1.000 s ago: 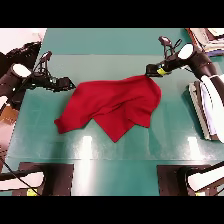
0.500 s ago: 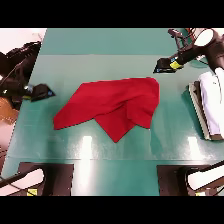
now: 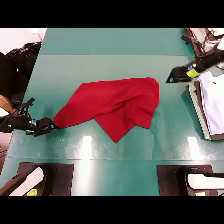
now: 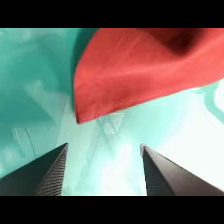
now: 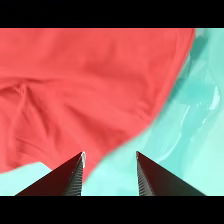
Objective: Fold the shirts.
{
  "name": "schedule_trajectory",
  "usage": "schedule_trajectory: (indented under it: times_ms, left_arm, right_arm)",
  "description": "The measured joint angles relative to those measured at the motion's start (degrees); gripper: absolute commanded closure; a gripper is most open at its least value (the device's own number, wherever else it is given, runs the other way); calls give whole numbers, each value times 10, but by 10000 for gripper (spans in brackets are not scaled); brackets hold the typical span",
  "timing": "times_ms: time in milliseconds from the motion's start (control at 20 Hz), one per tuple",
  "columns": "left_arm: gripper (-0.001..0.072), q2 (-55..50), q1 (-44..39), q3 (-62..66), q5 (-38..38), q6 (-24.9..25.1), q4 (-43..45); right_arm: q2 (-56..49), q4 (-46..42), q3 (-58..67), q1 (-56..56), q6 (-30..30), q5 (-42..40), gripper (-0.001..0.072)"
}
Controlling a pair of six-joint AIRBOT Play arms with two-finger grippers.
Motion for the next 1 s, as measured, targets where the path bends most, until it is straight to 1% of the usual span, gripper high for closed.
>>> schedule_trajectory:
  times_ms: [250, 450, 500, 600, 650, 900, 950, 1000]
  left_arm:
    - [158, 3, 1, -16, 50, -9, -18]
    - [159, -11, -24, -18, 80, -12, -45]
    - [174, -15, -33, -19, 86, -13, -51]
    - [565, -22, -47, -19, 105, -14, -53]
    - [675, -23, -51, -20, 110, -14, -51]
    - [675, -25, -60, 10, 104, -15, -71]
    - [674, -24, -60, 25, 98, -14, -73]
    - [674, -24, -61, 40, 92, -15, -74]
  right_arm:
    - [87, 0, -130, -16, -5, -41, 346]
    - [139, 1, -206, -20, -5, -68, 346]
    - [148, 2, -219, -20, -5, -73, 346]
    - [165, 1, -238, -20, -5, -79, 346]
    - [171, 1, -244, -21, -5, -80, 347]
    - [181, 0, -258, -55, -4, -77, 344]
    - [175, 1, -259, -68, -1, -76, 311]
    - [165, 4, -259, -82, 0, -75, 222]
